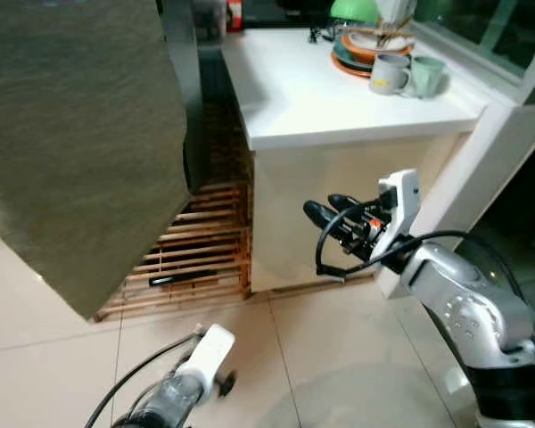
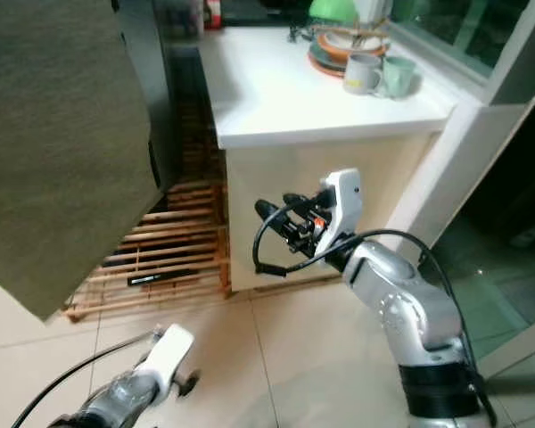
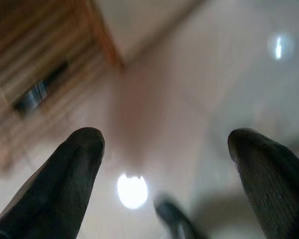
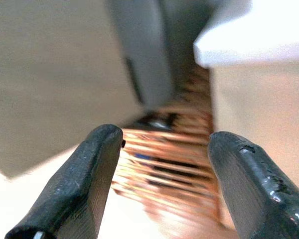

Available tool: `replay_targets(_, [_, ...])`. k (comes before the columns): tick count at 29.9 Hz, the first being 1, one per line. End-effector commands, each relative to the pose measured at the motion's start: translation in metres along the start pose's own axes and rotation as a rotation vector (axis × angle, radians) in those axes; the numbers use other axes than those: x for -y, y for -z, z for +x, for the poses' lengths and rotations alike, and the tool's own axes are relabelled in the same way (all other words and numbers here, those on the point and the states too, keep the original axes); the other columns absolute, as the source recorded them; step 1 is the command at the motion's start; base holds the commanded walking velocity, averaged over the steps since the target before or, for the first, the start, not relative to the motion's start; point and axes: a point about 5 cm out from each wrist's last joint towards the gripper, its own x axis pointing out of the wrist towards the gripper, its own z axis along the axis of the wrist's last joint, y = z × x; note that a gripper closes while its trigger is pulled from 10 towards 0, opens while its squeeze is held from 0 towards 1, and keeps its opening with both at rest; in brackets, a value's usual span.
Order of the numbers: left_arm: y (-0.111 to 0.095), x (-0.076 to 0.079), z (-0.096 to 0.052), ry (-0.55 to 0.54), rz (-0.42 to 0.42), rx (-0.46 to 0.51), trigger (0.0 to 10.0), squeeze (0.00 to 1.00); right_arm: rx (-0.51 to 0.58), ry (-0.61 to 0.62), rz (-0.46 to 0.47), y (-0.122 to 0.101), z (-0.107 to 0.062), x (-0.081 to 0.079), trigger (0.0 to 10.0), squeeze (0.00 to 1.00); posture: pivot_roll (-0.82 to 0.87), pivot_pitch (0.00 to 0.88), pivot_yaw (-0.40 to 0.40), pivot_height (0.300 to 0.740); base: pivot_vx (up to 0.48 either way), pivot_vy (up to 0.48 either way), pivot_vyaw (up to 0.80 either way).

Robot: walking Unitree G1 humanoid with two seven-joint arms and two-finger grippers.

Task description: Restocking fridge

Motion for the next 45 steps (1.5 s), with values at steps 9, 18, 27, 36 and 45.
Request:
replay_targets(9, [-0.084,-0.026,0.002,-0.084,-0.116,0.378,10.0,0.0,0.019,0.099,0.004,0.002,0.004,0.012,10.0,0.05,-0.12,0.0,-0.031,0.74,0.0,0.0,0.0])
replay_targets(18, [-0.169,-0.075,-0.035,-0.245,-0.292,0.791,10.0,0.0,0.009,0.264,-0.137,0.014,0.008,0.03,10.0,0.05,-0.12,0.0,-0.028,0.74,0.0,0.0,0.0])
replay_targets(27, [-0.224,-0.087,-0.073,-0.235,-0.316,1.035,10.0,0.0,0.017,0.324,-0.092,0.029,0.008,0.035,10.0,0.06,-0.13,0.0,-0.019,0.74,0.062,0.12,0.0])
replay_targets(36, [-0.227,-0.094,-0.082,-0.27,-0.353,1.03,10.0,0.0,0.052,0.324,-0.097,0.031,0.009,0.033,10.0,0.05,-0.12,0.0,-0.011,0.74,0.061,0.45,0.0])
replay_targets(45, [-0.23,-0.093,-0.083,-0.281,-0.325,1.014,10.0,0.0,0.074,0.306,-0.109,0.028,0.01,0.033,10.0,0.18,-0.13,0.0,-0.012,0.74,0.0,0.469,0.0])
